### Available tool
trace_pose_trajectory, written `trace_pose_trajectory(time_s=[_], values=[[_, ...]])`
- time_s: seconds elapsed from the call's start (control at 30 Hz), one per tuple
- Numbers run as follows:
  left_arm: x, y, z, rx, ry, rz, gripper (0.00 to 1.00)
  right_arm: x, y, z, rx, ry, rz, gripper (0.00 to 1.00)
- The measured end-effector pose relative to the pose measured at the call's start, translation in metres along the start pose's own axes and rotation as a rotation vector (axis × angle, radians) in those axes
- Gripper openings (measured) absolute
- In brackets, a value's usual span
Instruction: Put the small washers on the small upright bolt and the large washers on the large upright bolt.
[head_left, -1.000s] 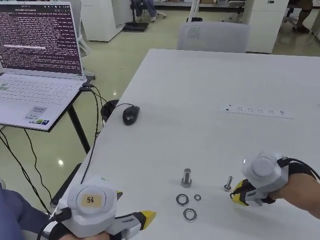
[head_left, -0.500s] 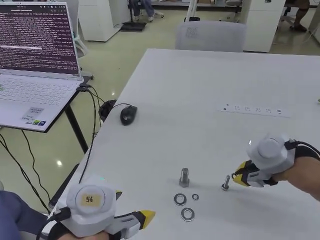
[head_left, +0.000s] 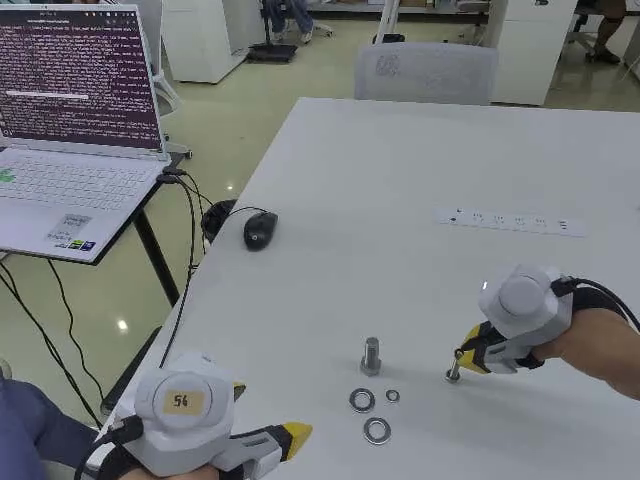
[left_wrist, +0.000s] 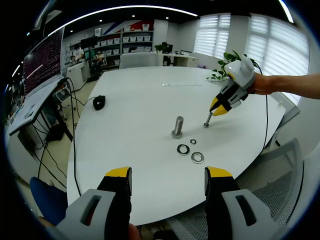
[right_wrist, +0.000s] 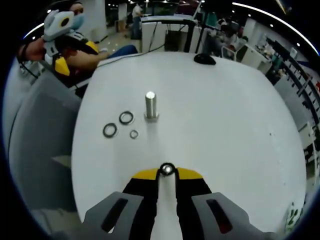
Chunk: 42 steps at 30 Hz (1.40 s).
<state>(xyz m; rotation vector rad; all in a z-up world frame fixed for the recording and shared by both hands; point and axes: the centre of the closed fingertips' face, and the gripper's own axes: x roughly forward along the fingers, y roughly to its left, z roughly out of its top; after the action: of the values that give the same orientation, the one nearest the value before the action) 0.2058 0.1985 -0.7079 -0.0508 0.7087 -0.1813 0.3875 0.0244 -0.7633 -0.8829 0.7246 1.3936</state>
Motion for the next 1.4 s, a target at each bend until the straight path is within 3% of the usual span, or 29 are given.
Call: trace_pose_trajectory(time_s=[0.87, 1.2, 1.27, 1.4], values=[[0.001, 0.0, 0.0, -0.004, 0.001, -0.002, 0.58, 0.008, 0.001, -0.004, -0.053, 0.074, 0.01, 0.13], [0.001, -0.001, -0.002, -0.001, 0.004, -0.007, 0.58, 0.03, 0.002, -0.023, -0.039, 0.116, 0.039, 0.13], [0.0, 0.0, -0.002, -0.003, 0.004, -0.004, 0.58, 0.035, 0.003, -0.028, -0.048, 0.132, 0.04, 0.08], [-0.001, 0.001, -0.002, -0.005, 0.002, -0.001, 0.59, 0.042, 0.003, -0.033, -0.003, 0.128, 0.046, 0.07]])
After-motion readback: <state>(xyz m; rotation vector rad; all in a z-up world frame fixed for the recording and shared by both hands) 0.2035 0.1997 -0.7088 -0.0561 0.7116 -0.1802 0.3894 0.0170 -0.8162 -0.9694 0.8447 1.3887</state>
